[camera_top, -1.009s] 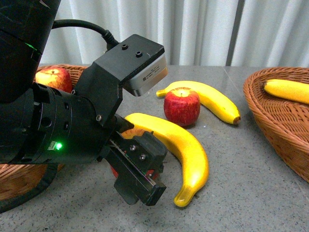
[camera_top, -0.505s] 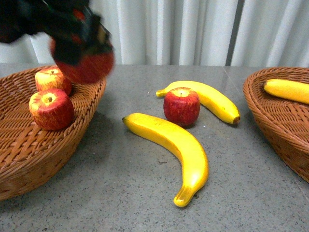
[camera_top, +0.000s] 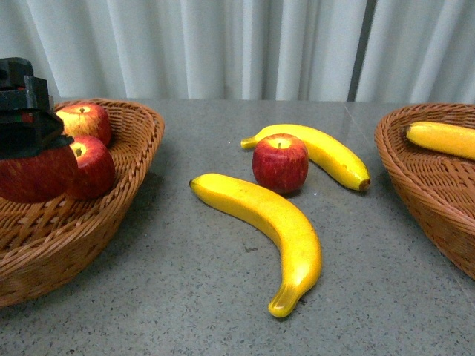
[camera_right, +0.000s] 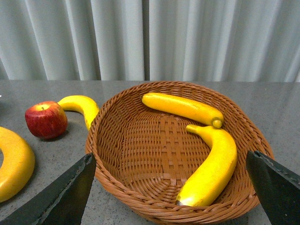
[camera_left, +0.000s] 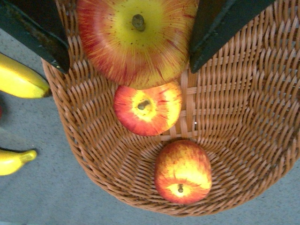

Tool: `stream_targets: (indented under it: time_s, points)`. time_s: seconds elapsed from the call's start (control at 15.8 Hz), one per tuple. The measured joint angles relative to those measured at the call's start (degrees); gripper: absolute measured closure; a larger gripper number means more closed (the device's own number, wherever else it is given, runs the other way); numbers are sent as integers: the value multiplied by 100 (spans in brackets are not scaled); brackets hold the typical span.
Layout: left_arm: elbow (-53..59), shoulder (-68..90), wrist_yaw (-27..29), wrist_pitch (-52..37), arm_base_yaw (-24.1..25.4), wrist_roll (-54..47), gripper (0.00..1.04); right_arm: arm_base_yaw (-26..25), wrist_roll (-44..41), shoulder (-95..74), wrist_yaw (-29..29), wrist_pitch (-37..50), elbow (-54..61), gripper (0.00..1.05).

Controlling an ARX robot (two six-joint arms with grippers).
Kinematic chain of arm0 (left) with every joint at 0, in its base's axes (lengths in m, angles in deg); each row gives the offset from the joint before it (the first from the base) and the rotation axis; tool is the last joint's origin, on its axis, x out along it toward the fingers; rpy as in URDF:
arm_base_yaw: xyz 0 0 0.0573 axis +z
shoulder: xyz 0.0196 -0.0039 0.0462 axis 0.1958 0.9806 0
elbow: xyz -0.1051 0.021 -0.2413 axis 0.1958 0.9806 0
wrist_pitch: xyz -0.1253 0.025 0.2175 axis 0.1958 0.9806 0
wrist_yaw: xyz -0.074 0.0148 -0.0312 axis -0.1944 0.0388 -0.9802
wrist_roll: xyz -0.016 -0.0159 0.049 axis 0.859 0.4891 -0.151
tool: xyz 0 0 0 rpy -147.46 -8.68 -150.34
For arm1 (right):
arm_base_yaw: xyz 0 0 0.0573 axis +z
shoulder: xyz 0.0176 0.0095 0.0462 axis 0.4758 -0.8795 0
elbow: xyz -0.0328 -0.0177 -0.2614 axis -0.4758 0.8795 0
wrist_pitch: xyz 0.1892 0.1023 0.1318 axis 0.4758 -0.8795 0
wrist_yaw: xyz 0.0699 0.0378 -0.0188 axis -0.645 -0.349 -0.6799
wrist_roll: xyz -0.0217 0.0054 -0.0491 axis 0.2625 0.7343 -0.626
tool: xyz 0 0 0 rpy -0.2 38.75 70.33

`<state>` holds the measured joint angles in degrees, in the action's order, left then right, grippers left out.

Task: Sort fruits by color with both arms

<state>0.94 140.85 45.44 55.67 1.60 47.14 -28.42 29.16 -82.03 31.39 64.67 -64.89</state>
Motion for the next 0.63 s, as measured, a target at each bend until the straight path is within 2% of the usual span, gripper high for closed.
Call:
stream_targets:
  time_s: [0.13,0.44,0.63]
  points:
    - [7,-186,7,46,-223,-4,6,0,0,0,2,0,0,7]
    - [-282,-223,0,-175,-667,-330,7,0,0,0,0,0,0,7]
    - [-1849,1368,-439,-411,-1021,-1263,7,0,0,0,2,0,-2,7]
